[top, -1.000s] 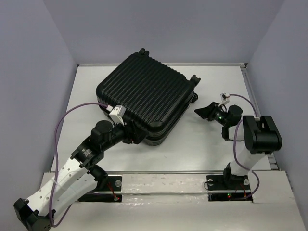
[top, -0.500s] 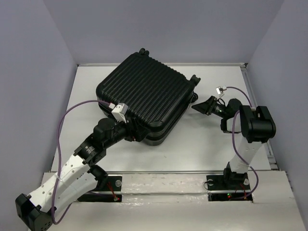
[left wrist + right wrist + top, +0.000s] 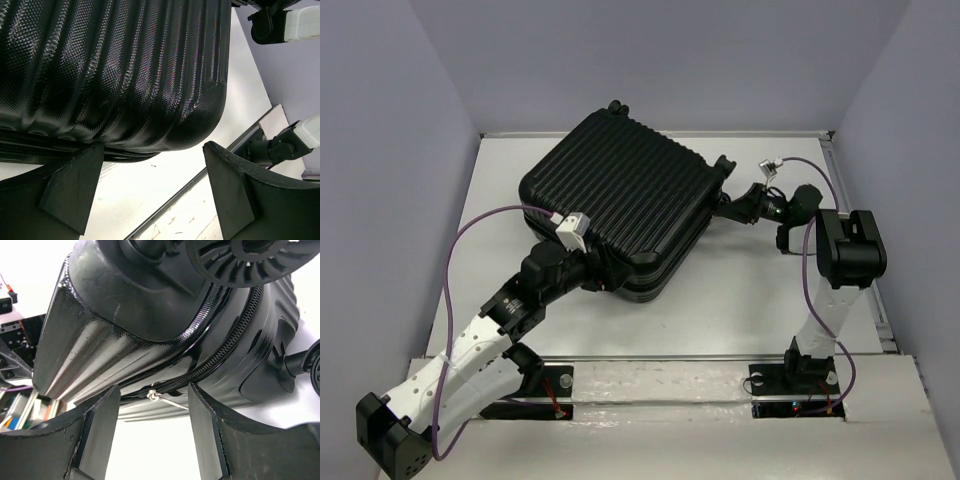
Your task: Pack the luggage
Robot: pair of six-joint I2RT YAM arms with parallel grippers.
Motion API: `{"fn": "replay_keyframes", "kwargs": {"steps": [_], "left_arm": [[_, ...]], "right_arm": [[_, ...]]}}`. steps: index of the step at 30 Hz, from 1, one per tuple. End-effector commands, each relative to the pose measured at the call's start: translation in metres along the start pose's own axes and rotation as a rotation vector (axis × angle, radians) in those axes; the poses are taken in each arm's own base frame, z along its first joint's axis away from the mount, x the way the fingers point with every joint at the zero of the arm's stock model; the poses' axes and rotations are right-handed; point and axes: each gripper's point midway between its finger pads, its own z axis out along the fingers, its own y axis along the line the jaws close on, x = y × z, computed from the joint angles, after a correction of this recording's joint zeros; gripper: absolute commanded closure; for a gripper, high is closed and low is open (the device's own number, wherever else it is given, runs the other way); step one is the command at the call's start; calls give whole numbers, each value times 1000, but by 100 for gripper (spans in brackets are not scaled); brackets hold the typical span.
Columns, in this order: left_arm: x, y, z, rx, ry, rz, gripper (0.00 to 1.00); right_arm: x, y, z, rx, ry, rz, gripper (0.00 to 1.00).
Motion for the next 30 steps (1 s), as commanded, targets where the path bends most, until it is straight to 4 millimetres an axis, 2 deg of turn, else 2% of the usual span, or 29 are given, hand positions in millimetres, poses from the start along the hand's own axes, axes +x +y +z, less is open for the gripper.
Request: {"fn": "replay_keyframes", "kwargs": {"steps": [1,6,12,20,25,27,29,30], "left_arm": [[-18,-13,0,42,-65,13,8],[-19,-13,2,38,-64,16,8],[-19,-12,2,36,-67,16,9],[-19,-12,2,42,-69,17,8],[-17,-12,3,39,-64,18,8],[-17,-10,4,36,-64,14,9],[-15,-10,5,35,-57,12,8],[-20,-13,6,48,-75,12,9]], "right_arm": [[-10,33,8,-159,6,-358,37],[6,31,16,-172,30,-326,38],[9,34,17,-172,24,-326,42],[13,29,25,-183,38,-289,56],[15,31,27,-188,41,-287,61],[16,29,27,-184,37,-282,65],[17,31,30,-188,35,-285,74],[16,30,30,-181,23,-281,84]]}}
